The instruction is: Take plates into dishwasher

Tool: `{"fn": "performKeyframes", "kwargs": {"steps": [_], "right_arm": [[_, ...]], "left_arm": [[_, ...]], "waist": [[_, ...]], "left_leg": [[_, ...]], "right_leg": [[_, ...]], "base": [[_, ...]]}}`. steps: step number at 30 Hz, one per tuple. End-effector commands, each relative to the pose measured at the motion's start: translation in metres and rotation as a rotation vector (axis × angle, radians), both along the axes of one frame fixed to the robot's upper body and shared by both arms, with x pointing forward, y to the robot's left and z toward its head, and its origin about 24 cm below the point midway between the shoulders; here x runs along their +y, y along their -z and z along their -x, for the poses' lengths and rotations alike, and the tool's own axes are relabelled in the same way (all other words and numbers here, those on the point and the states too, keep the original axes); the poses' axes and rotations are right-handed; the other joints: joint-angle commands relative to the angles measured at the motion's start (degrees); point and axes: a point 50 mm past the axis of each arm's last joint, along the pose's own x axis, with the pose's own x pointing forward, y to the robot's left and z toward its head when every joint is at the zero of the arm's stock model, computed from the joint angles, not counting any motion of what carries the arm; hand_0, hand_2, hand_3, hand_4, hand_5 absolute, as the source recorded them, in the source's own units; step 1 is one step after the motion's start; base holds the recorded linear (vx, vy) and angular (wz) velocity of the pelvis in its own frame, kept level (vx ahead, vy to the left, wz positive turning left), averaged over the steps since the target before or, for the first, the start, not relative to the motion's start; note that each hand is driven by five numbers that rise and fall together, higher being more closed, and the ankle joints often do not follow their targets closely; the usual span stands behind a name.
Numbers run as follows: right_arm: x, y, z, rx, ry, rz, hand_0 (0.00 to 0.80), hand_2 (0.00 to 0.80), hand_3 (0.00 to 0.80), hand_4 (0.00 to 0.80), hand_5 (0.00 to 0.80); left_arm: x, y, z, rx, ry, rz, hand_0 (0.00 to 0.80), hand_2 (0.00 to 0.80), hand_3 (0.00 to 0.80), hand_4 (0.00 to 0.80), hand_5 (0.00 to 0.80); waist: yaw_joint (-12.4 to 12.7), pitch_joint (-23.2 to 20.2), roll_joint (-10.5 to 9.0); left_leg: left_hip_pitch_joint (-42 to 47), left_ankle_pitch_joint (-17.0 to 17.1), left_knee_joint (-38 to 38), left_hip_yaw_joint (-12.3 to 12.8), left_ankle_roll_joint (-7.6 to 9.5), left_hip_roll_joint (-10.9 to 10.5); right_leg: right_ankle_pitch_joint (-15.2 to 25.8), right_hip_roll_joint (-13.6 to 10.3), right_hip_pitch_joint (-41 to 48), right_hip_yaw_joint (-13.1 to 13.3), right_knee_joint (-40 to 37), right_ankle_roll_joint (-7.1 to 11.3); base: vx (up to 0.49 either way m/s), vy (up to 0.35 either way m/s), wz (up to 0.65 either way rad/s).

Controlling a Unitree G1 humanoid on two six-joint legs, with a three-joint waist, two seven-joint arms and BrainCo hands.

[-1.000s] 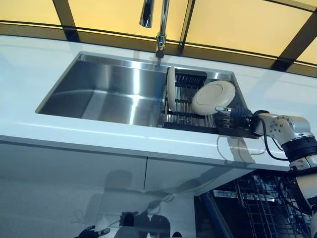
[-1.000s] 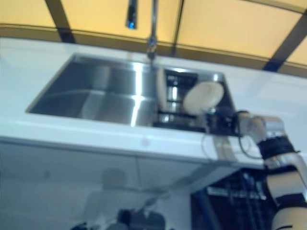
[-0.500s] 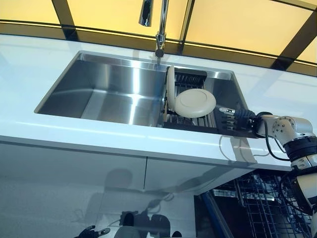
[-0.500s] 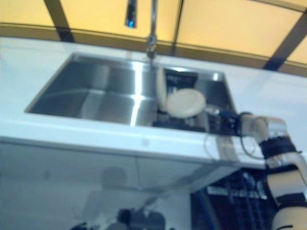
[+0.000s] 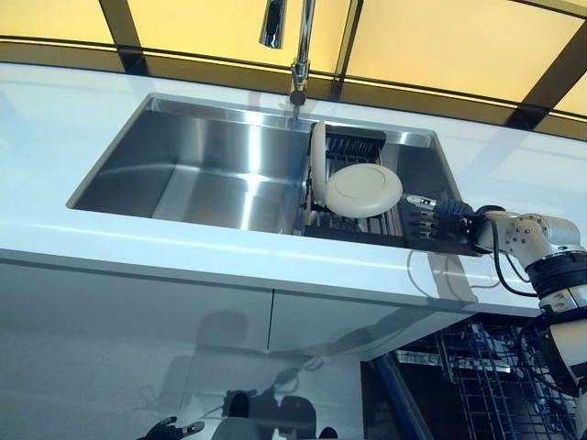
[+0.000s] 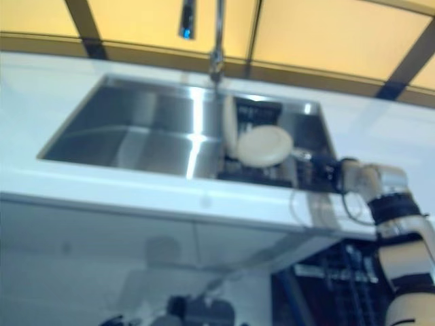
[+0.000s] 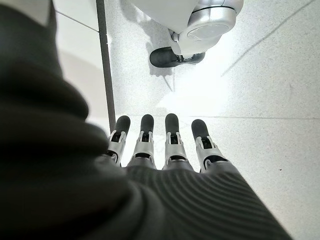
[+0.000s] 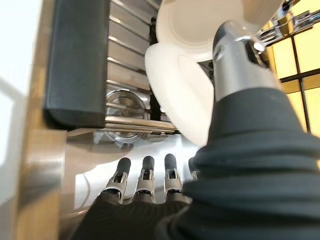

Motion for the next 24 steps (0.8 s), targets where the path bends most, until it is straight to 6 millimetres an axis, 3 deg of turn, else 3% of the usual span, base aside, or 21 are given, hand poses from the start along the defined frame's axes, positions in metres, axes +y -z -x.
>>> {"fn": "performKeyframes", "kwargs": {"steps": [1, 16, 24], "right_arm": [[0.004, -0.063, -0.018, -0.232, 0.016, -0.034, 0.0, 0.0, 0.0, 0.0, 0.0], [0.015, -0.084, -0.025, -0.326, 0.044, -0.02, 0.0, 0.0, 0.0, 0.0, 0.0], [0.014, -0.081, -0.025, -0.306, 0.06, 0.011, 0.0, 0.0, 0.0, 0.0, 0.0]], "left_arm": [[0.003, -0.004, -0.012, -0.031, 0.045, -0.006, 0.0, 0.0, 0.0, 0.0, 0.0], [0.003, -0.007, -0.017, -0.095, 0.028, 0.007, 0.0, 0.0, 0.0, 0.0, 0.0], [0.002, -0.009, -0.022, -0.13, 0.023, 0.015, 0.0, 0.0, 0.0, 0.0, 0.0]], "waist": [[2.5, -0.4, -1.12], [4.0, 1.9, -0.84], [4.2, 3.8, -0.97]], "left_leg": [[1.3, -3.1, -0.2, 0.3, -1.29, 1.8], [-0.3, -2.7, -0.2, -1.2, -1.14, 1.5], [-1.4, -2.2, -0.2, -1.8, -1.06, 1.7]], "right_leg": [[2.2, -3.7, -0.8, -1.3, 0.1, 3.95], [2.5, -4.1, -1.7, -2.1, 0.6, 3.99], [2.7, -4.0, -2.8, -2.0, 1.2, 3.89]], "base": [[0.0, 0.0, 0.0], [0.011, 0.005, 0.07], [-0.01, -0.01, 0.07]]}}
